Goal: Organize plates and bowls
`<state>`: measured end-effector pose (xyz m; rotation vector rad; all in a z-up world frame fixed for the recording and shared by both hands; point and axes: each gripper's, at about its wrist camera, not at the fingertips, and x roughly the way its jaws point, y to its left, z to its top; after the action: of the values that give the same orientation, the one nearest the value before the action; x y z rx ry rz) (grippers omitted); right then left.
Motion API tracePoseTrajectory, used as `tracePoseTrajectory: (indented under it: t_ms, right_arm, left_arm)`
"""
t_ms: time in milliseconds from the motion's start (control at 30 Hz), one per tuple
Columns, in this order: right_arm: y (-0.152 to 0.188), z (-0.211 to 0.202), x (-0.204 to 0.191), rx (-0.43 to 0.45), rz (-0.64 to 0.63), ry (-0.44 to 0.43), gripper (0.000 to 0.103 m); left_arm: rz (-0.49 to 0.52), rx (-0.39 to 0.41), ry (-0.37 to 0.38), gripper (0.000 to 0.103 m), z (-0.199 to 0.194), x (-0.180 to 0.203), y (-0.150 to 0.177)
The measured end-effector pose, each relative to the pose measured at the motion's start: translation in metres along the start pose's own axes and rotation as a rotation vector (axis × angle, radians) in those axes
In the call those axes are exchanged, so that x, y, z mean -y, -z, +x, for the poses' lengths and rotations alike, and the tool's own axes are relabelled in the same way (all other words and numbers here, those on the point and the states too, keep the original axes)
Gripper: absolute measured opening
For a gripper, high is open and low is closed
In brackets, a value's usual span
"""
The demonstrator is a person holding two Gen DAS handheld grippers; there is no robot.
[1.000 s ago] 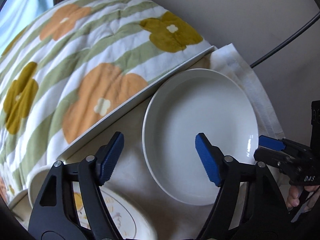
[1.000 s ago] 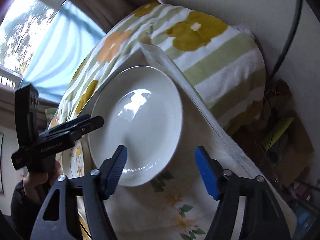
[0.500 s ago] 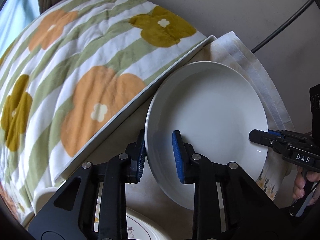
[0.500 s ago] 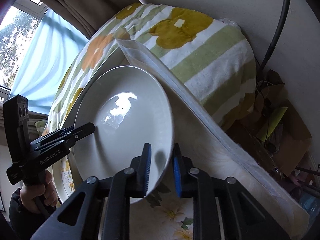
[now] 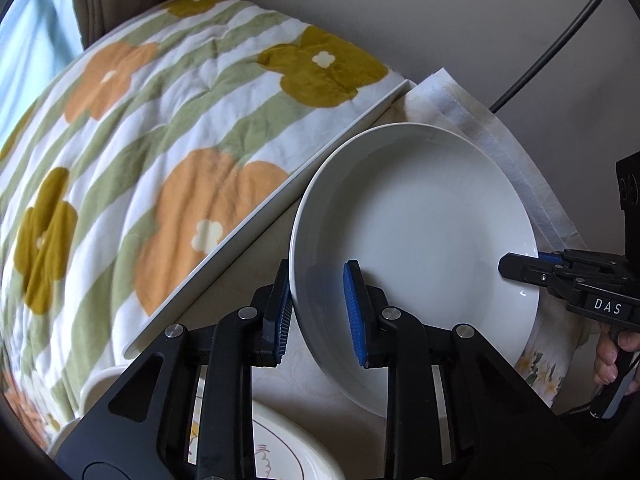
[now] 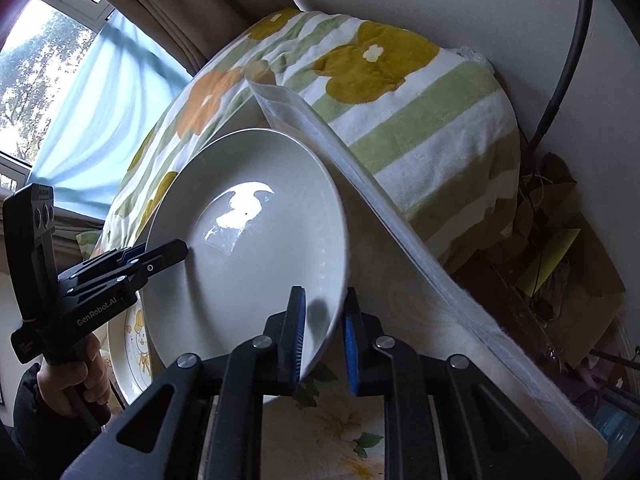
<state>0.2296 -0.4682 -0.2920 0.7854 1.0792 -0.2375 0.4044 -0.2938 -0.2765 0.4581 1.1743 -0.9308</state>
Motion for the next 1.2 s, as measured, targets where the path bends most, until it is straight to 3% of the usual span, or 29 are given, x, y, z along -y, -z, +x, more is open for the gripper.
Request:
tracePoseTrajectory:
  t_ms: [367,567,867,1200]
  right_arm:
    - [-0.001,-0.044,-0.015,0.005,-0.109,-0.048,0.016]
    - [0.01,-0.073,-0.031,-0.018,-0.221,-0.104,0.016]
    - [0.066,-0.091,-0.065,-0.11,-0.427,-0.209,0.016]
    - [0.152,-0.064,-0.114,-0.277,-0.625,-0.275,0.016]
  left_arm:
    - [-0.084,0.063,-0.048,0.022,-0.06,0.019,0.018]
    - [-0.171,0.118,-0.105,0.022,-0.109,0.037,0.056]
    - [-0.389,0.182,-0.215,0.022,-0.172,0.057,0.166]
    - [-0.662,0.155,-0.29,0.022,-0.199,0.061,0.311]
